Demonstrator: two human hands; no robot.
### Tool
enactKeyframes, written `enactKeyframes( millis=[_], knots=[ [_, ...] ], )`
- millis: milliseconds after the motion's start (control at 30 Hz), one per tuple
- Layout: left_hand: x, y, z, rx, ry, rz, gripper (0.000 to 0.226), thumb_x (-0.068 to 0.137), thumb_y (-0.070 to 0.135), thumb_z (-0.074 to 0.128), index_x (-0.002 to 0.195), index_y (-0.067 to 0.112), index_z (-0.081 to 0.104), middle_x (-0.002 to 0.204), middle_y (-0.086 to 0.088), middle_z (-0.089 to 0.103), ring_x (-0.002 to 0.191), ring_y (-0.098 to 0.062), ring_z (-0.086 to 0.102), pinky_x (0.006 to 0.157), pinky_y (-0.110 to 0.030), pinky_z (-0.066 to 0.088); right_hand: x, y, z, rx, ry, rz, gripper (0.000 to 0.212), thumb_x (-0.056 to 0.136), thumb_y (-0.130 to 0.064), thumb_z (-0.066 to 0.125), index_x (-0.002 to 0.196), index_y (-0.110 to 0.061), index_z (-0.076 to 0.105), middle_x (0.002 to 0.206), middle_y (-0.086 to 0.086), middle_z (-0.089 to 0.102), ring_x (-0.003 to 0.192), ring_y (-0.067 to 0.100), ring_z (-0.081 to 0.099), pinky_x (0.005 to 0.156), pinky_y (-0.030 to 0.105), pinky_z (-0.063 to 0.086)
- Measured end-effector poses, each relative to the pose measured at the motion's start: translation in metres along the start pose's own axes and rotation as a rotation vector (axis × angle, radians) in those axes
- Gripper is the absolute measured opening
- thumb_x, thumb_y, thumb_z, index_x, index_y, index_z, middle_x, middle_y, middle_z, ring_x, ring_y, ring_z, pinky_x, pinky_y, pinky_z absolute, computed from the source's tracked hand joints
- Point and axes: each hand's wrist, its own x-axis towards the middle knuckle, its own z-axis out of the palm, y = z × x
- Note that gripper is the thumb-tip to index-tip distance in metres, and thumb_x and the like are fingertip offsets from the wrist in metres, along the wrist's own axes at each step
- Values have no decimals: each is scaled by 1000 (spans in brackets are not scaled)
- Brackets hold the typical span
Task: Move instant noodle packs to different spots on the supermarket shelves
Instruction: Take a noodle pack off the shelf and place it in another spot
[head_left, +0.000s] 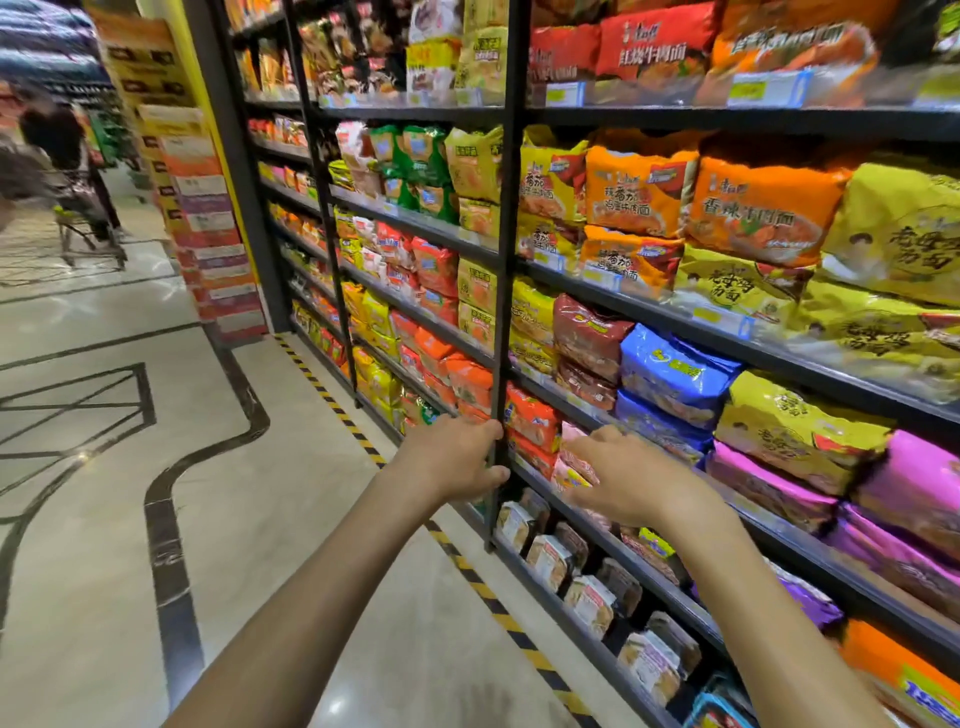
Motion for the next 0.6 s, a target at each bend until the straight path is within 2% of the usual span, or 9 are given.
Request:
enactKeyframes(
  millis=[167, 300, 433, 600],
  knots=[
    [3, -66, -8, -13, 55, -77, 53, 102, 54, 50, 143, 20, 47, 144, -5, 54, 130, -30, 52, 96, -46, 53, 51, -48, -13, -4, 7, -87, 66, 98, -50, 52, 155, -25, 30, 154, 7, 32, 138, 31, 38, 105, 43, 44],
    [10, -117, -8, -16, 63, -155, 55, 102, 53, 50, 148, 22, 44, 143, -7, 54, 134, -30, 48, 97, -46, 49, 95, -80, -18, -21, 0, -121, 63, 99, -49, 51, 153, -21, 32, 155, 7, 30, 138, 32, 37, 102, 44, 47],
    [29, -172, -10, -50, 77, -211, 55, 101, 53, 50, 150, 27, 42, 145, -5, 54, 136, -30, 47, 101, -48, 49, 146, -109, -25, -23, -24, -158, 69, 98, -50, 53, 157, -25, 25, 160, 7, 25, 144, 34, 30, 107, 47, 44],
    [70, -242, -15, -26, 62, -247, 57, 101, 54, 50, 150, 28, 40, 145, -4, 55, 135, -29, 48, 100, -46, 49, 224, -145, -40, -3, 0, -201, 74, 98, -51, 53, 159, -32, 16, 165, 2, 16, 146, 32, 28, 109, 45, 42]
  ],
)
